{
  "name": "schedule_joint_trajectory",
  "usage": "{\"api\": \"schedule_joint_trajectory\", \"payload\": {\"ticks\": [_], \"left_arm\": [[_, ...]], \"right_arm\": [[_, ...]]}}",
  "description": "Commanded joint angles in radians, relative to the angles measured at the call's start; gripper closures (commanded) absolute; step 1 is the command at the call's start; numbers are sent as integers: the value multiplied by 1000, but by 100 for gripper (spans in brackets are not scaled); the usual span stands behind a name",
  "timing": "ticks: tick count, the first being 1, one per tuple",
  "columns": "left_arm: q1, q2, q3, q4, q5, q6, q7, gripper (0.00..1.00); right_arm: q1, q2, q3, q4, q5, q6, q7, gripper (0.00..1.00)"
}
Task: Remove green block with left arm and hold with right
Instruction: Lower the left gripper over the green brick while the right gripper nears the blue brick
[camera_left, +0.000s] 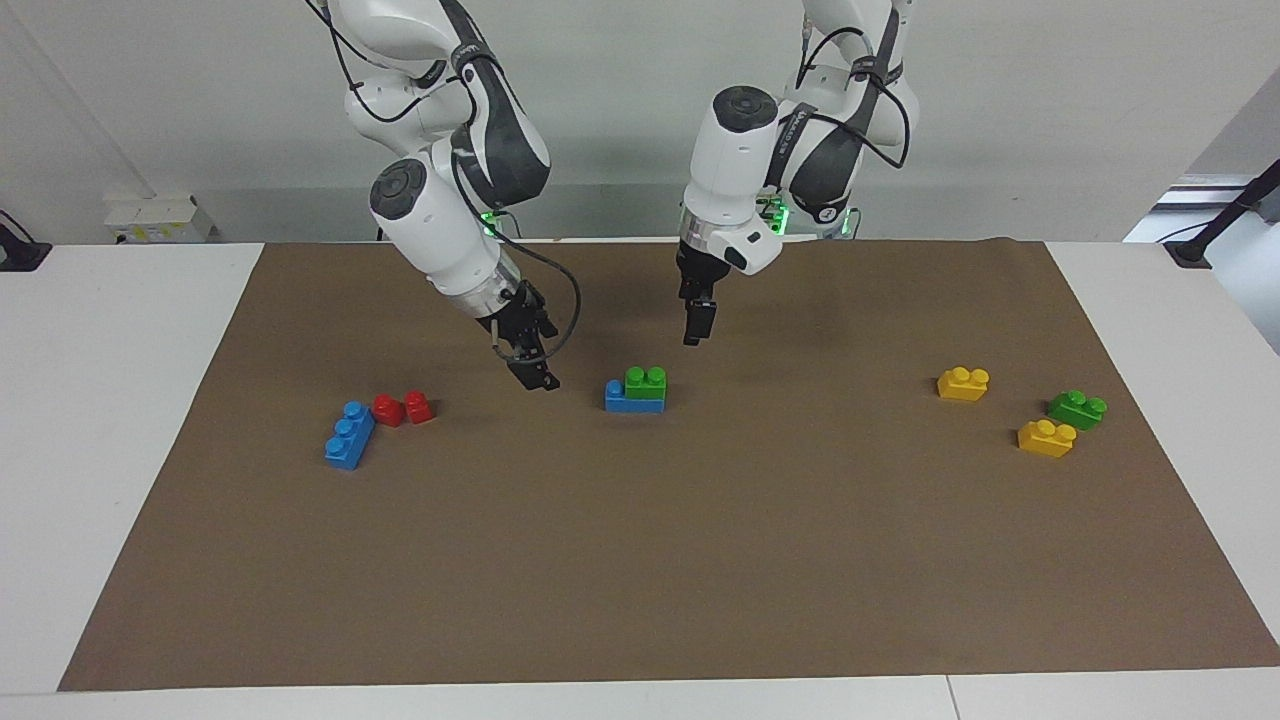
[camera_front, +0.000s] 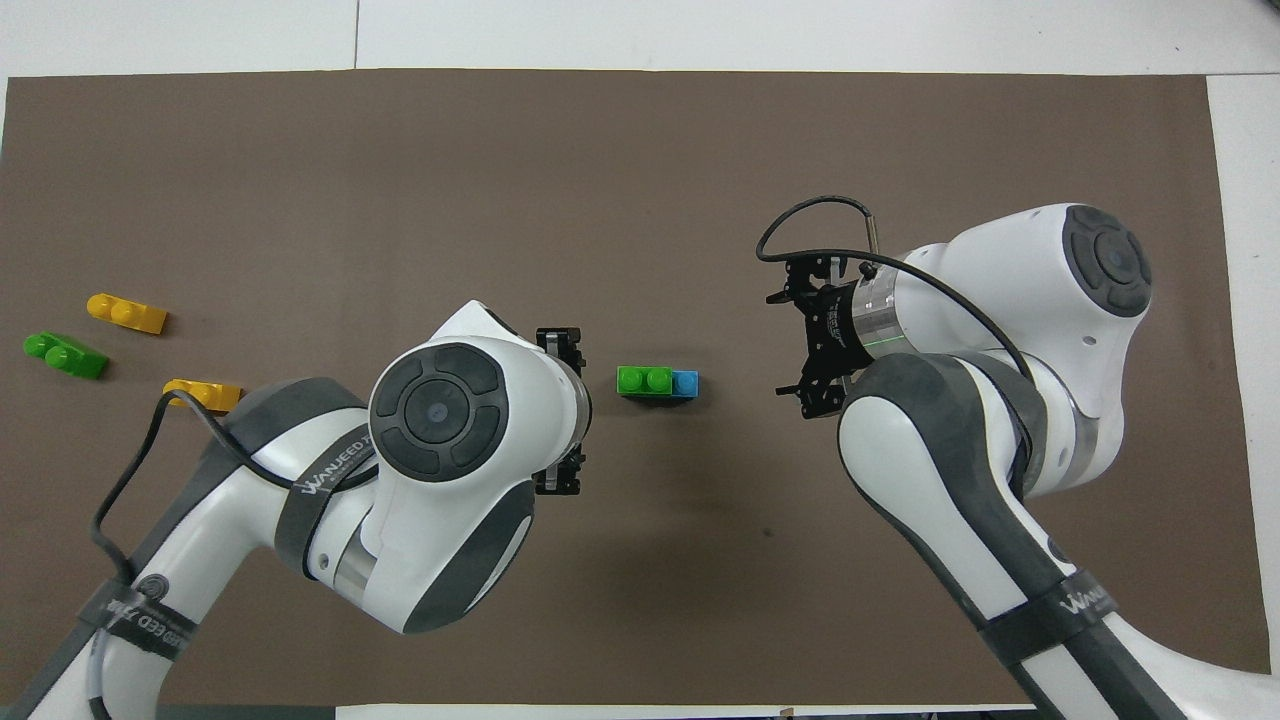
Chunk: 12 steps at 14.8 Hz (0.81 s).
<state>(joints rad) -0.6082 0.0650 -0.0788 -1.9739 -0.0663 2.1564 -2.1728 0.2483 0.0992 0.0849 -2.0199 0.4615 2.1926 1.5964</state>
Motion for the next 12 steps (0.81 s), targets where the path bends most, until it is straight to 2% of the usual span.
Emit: {"api": "schedule_joint_trajectory", "payload": {"ticks": [1, 6, 9, 12], "left_arm": [[-22, 74, 14, 69, -1, 11, -54, 0], [-42, 108, 14, 79, 43, 36, -128, 0], [-54, 142, 16, 99, 49, 39, -162, 0], [-65, 231, 16, 170, 95, 36, -215, 0]], "right_arm": [[25, -12, -1, -74, 74, 84, -47, 0], [31, 10, -1, -77, 108, 124, -49, 0], [83, 45, -1, -79, 126, 171, -42, 0], [101, 74, -1, -79, 138, 208, -42, 0]]}}
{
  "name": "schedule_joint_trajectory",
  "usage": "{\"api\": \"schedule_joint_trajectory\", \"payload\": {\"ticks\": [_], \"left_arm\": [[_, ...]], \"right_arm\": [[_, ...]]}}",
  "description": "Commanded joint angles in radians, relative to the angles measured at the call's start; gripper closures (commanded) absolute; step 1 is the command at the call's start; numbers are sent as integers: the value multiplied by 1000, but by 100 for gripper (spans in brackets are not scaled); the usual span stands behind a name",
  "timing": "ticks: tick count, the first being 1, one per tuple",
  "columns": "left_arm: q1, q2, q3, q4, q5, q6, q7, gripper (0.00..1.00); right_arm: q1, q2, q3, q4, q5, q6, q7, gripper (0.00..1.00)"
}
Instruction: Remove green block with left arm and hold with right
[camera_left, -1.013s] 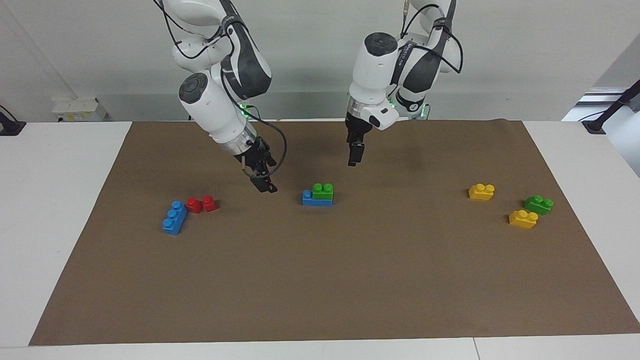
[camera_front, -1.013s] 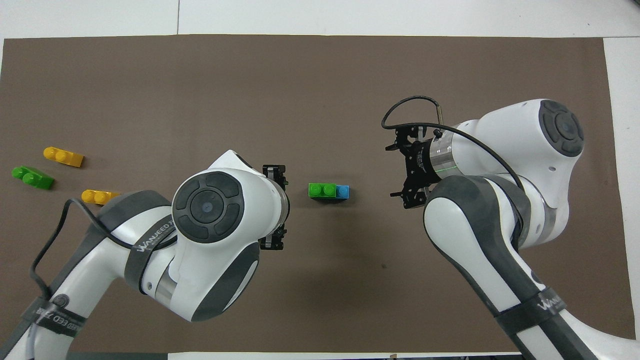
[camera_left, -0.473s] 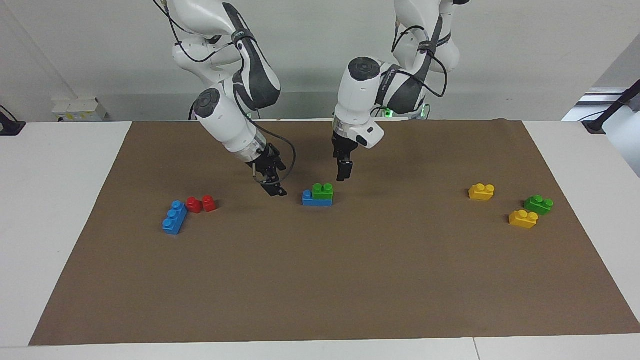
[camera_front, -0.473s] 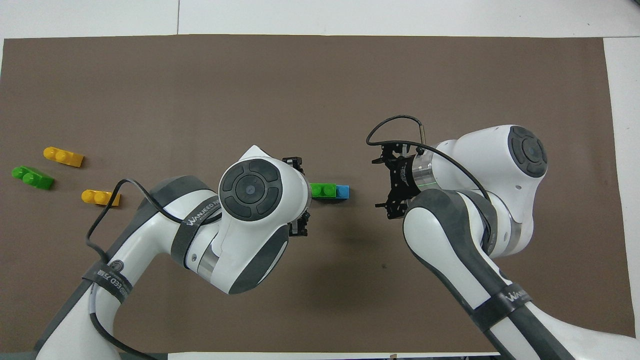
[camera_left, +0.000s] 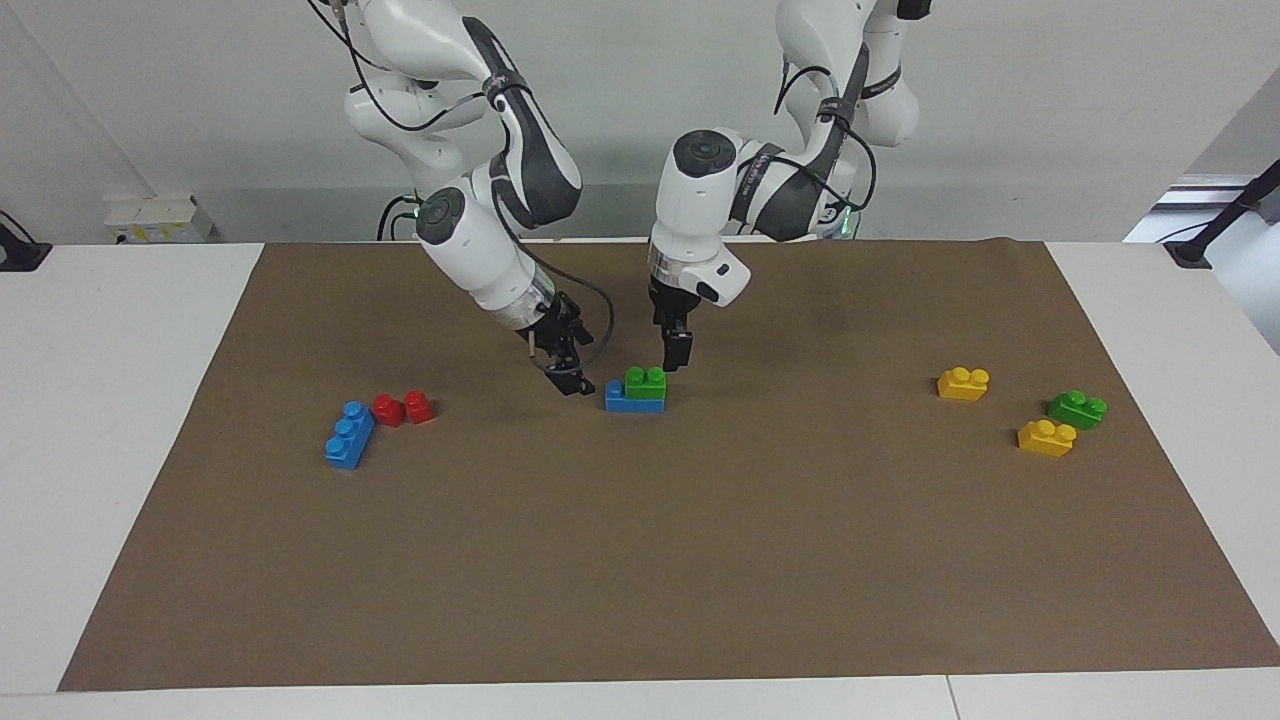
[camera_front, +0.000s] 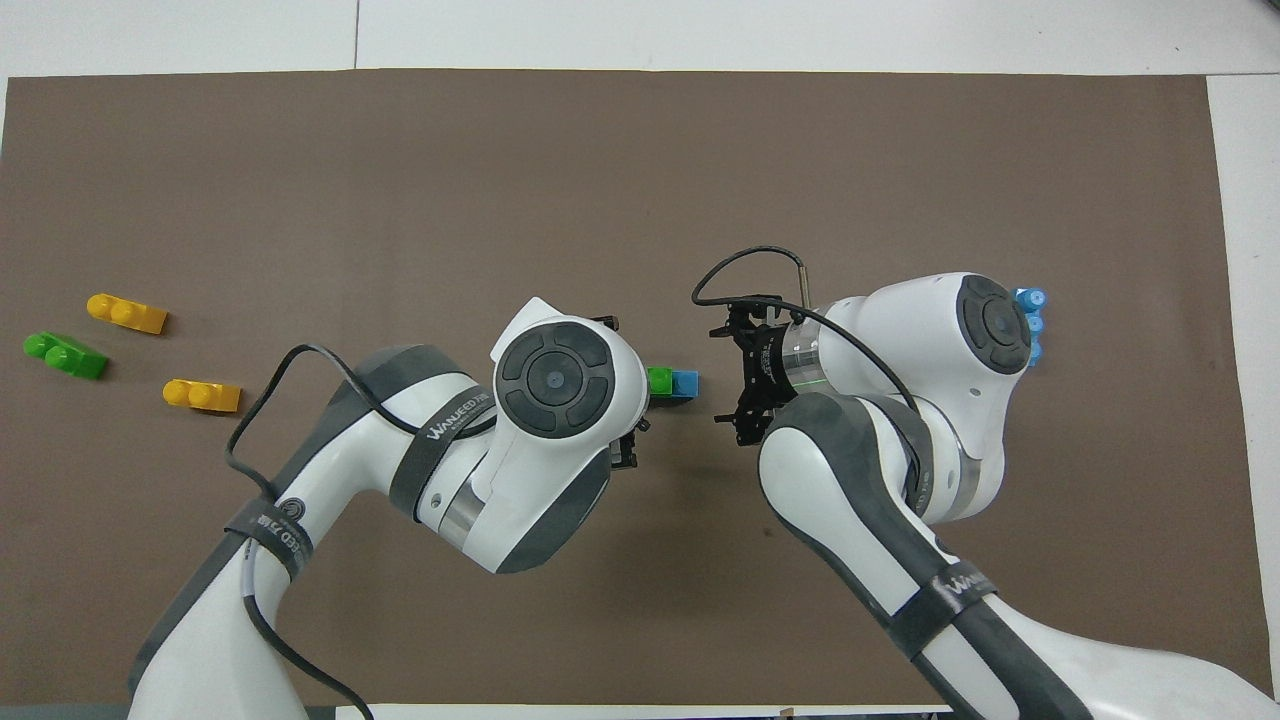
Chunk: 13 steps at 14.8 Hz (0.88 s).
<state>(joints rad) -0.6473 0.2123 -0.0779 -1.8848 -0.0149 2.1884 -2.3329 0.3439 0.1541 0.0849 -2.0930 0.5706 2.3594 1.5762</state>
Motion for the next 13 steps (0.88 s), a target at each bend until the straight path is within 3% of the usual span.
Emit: {"api": "schedule_joint_trajectory", "payload": {"ticks": [1, 8, 13], "left_arm": [[-28, 90, 15, 88, 46, -2, -55, 0], [-28, 121, 15, 84, 47, 19, -72, 0], [-26, 131, 15, 76, 49, 42, -92, 0]], "right_arm": [[7, 31, 0, -6, 29, 50, -22, 0], [87, 131, 0, -4, 83, 204, -22, 0], [89, 145, 0, -6, 83, 207, -27, 0]]}}
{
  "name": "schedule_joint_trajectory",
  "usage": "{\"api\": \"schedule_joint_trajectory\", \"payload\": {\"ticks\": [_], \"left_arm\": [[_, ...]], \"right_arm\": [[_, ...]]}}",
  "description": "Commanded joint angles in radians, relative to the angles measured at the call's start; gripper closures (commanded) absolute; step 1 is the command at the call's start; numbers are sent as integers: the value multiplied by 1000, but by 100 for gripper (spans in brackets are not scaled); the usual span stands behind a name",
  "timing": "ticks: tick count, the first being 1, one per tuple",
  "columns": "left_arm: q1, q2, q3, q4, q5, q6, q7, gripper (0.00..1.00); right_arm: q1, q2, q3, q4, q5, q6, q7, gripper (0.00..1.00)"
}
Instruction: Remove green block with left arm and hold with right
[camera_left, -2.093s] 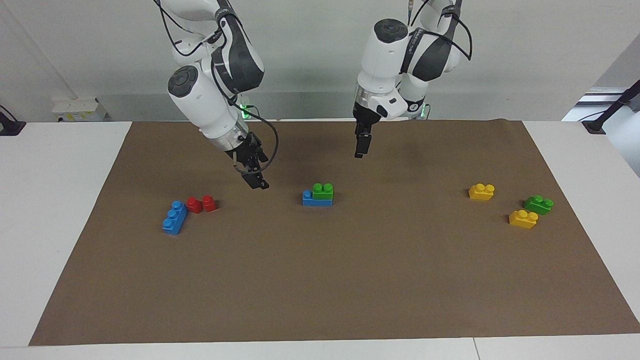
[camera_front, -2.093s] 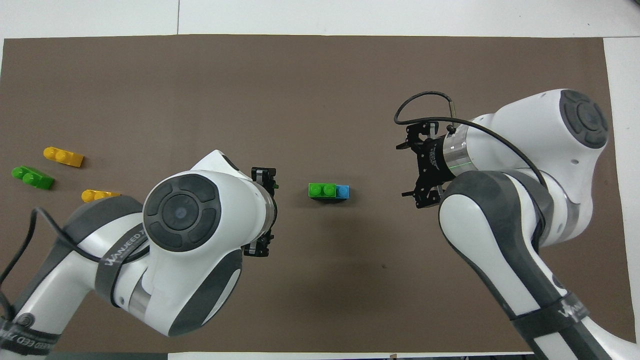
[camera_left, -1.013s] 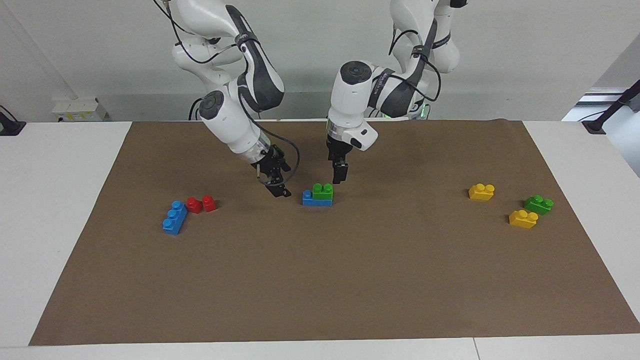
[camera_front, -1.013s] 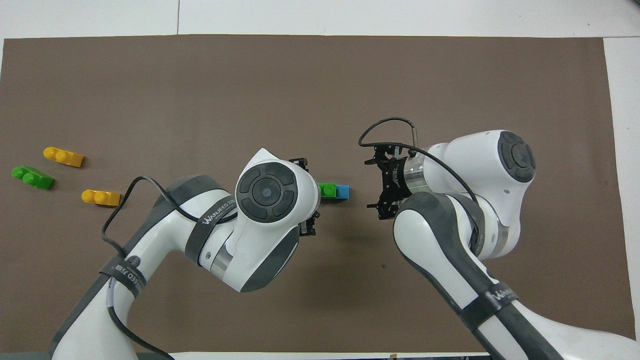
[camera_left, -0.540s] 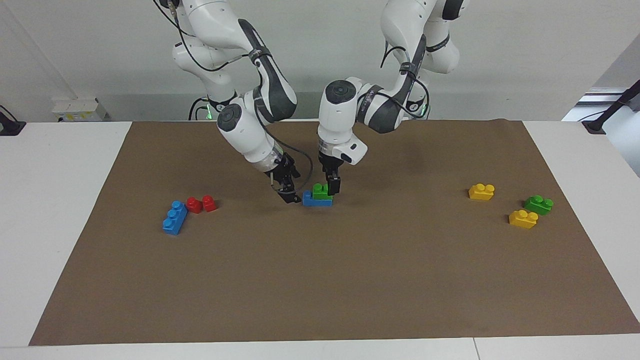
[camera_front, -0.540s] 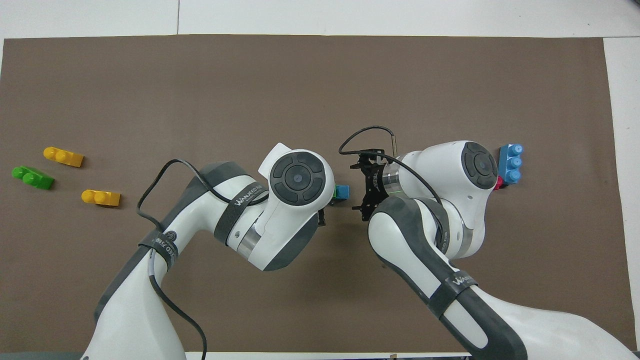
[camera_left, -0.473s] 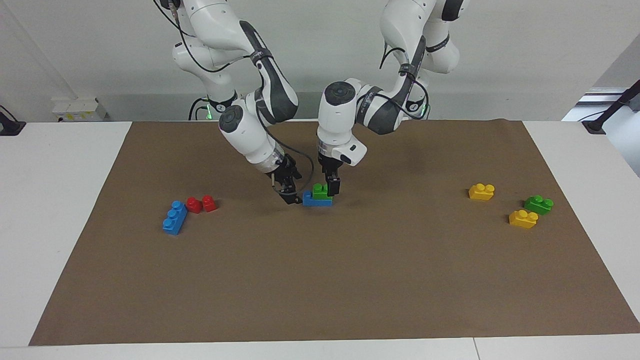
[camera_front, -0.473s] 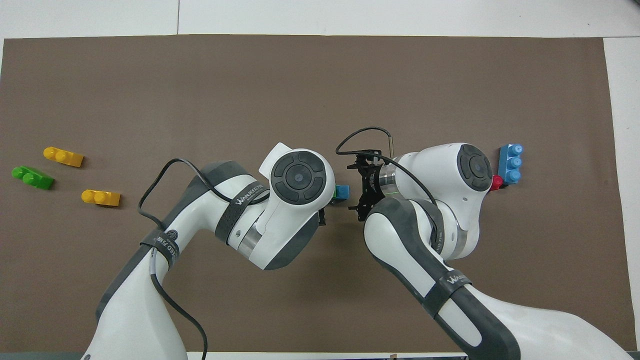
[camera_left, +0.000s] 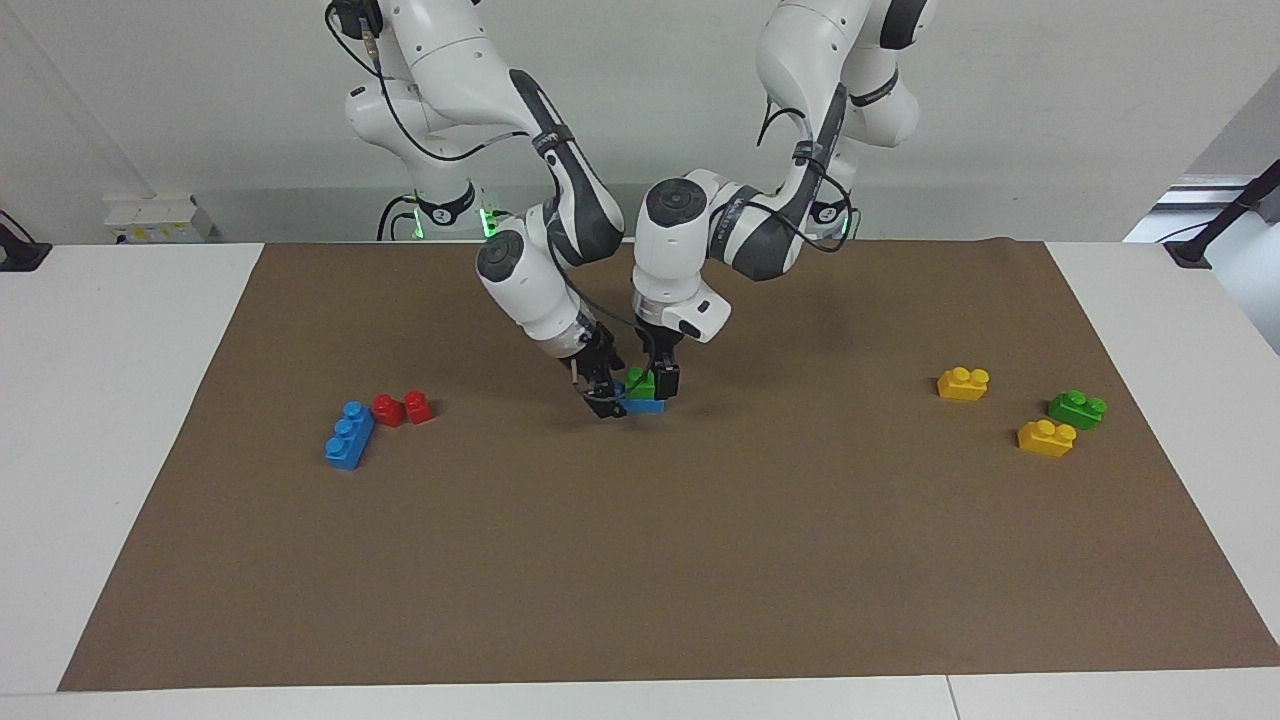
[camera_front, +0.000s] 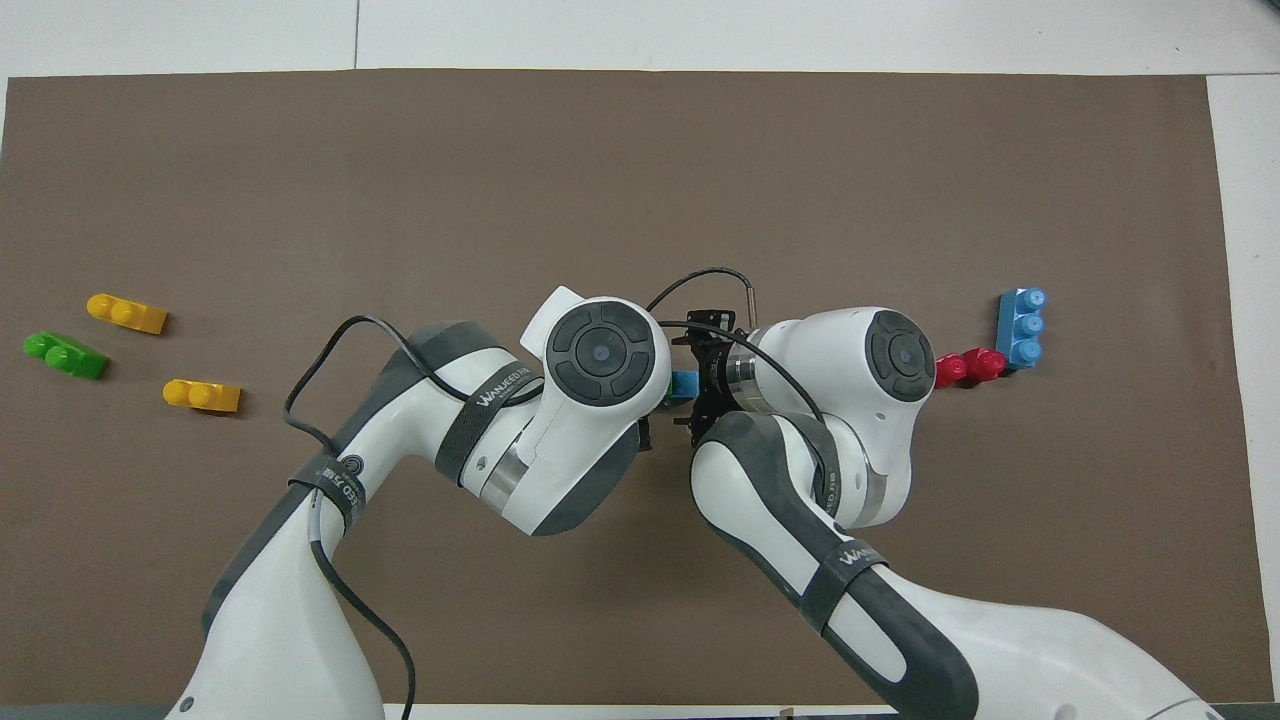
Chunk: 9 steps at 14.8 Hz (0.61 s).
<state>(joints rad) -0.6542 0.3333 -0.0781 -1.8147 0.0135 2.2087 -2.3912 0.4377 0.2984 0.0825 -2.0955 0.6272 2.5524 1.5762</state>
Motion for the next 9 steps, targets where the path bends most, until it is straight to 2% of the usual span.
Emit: {"api": "schedule_joint_trajectory", "payload": {"ticks": [1, 9], "left_arm": [[-19, 10, 15, -1, 20, 23, -34, 0], [-19, 12, 15, -11, 20, 26, -34, 0]], "right_arm": [[-5, 7, 2, -2, 28, 26, -25, 0], [-5, 33, 2, -11, 29, 63, -33, 0]]}}
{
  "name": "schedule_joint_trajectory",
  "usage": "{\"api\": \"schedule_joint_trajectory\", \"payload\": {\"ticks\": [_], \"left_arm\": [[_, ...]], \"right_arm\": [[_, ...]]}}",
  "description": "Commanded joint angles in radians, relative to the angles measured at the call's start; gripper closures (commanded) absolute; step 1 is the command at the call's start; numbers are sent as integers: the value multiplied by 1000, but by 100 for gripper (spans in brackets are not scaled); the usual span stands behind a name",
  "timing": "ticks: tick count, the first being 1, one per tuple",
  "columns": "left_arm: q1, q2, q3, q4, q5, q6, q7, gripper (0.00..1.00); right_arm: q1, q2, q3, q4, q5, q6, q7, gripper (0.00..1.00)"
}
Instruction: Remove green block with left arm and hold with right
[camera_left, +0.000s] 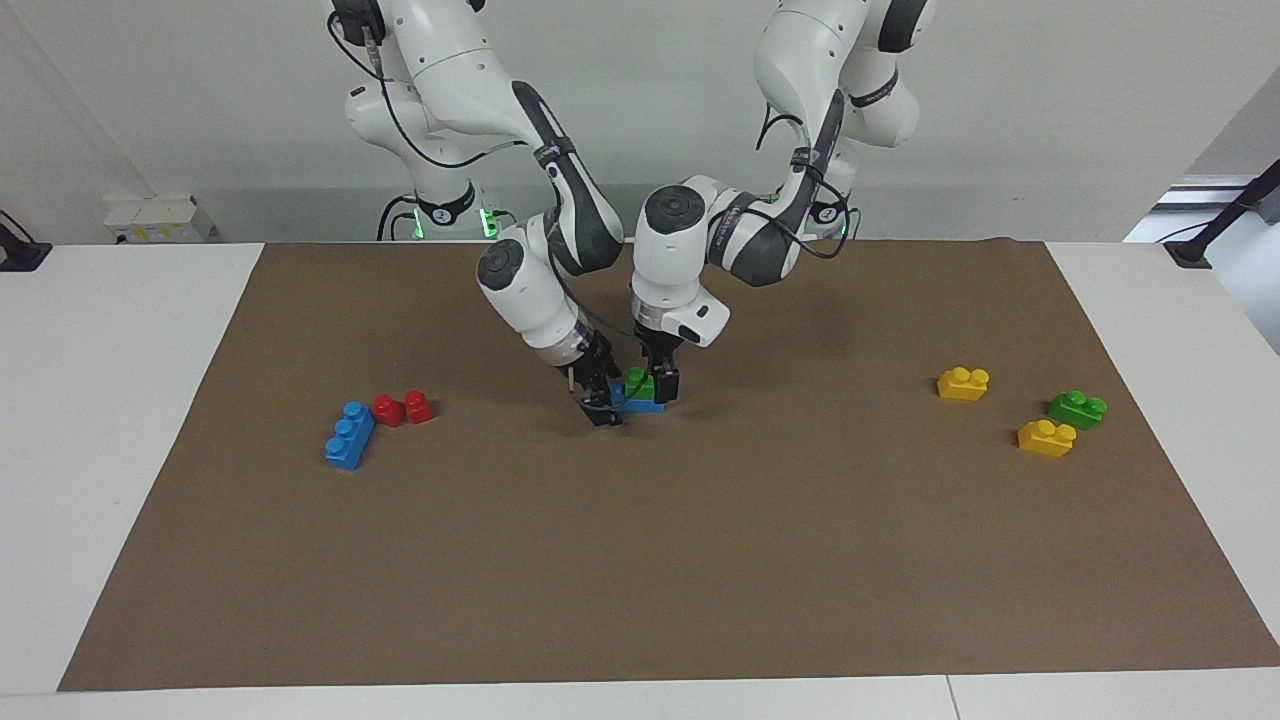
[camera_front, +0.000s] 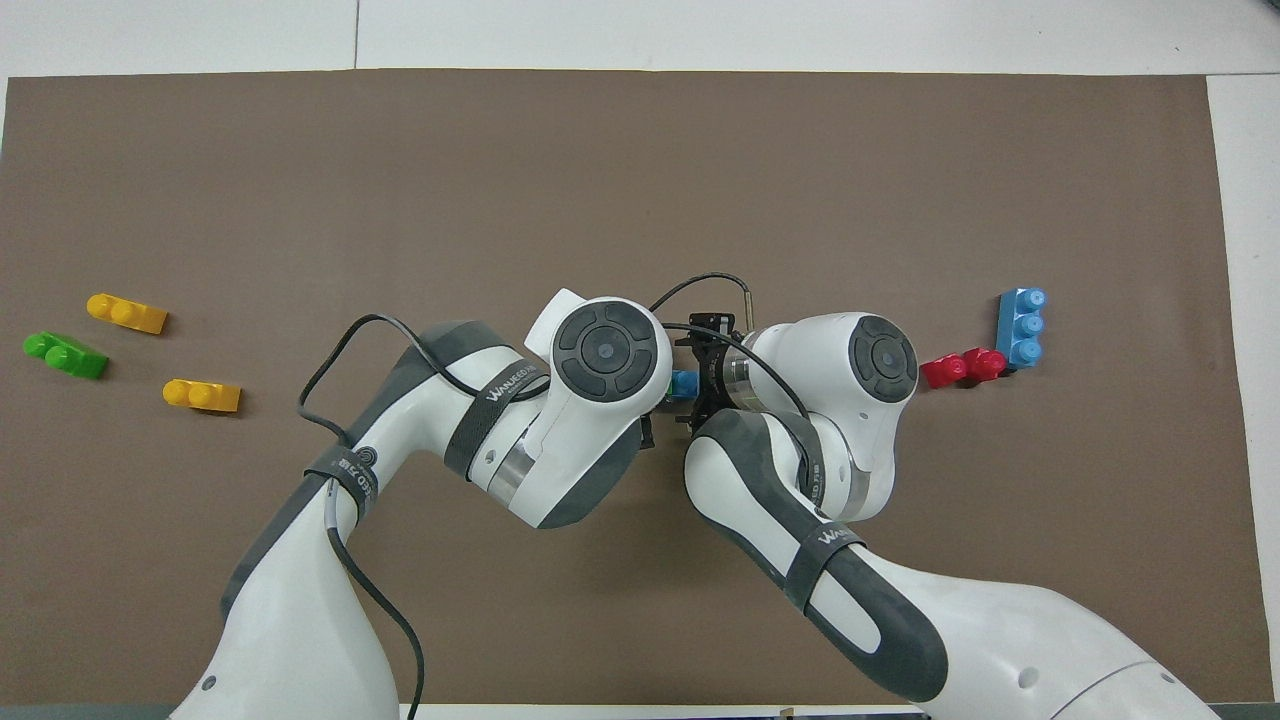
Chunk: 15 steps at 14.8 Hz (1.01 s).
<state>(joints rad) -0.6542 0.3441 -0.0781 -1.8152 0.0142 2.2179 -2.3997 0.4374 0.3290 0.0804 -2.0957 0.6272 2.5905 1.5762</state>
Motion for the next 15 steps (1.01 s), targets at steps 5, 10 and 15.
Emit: {"api": "schedule_joint_trajectory", "payload": {"ticks": [5, 10, 15], "left_arm": [[-19, 1, 15, -10, 20, 17, -26, 0], [-19, 1, 15, -9, 20, 17, -35, 0], [-19, 1, 15, -10, 20, 23, -35, 0]], "right_arm": [[-5, 1, 4, -23, 31, 34, -47, 15], [-16, 2, 4, -24, 34, 33, -45, 58], [-16, 5, 4, -24, 34, 33, -47, 94]]}}
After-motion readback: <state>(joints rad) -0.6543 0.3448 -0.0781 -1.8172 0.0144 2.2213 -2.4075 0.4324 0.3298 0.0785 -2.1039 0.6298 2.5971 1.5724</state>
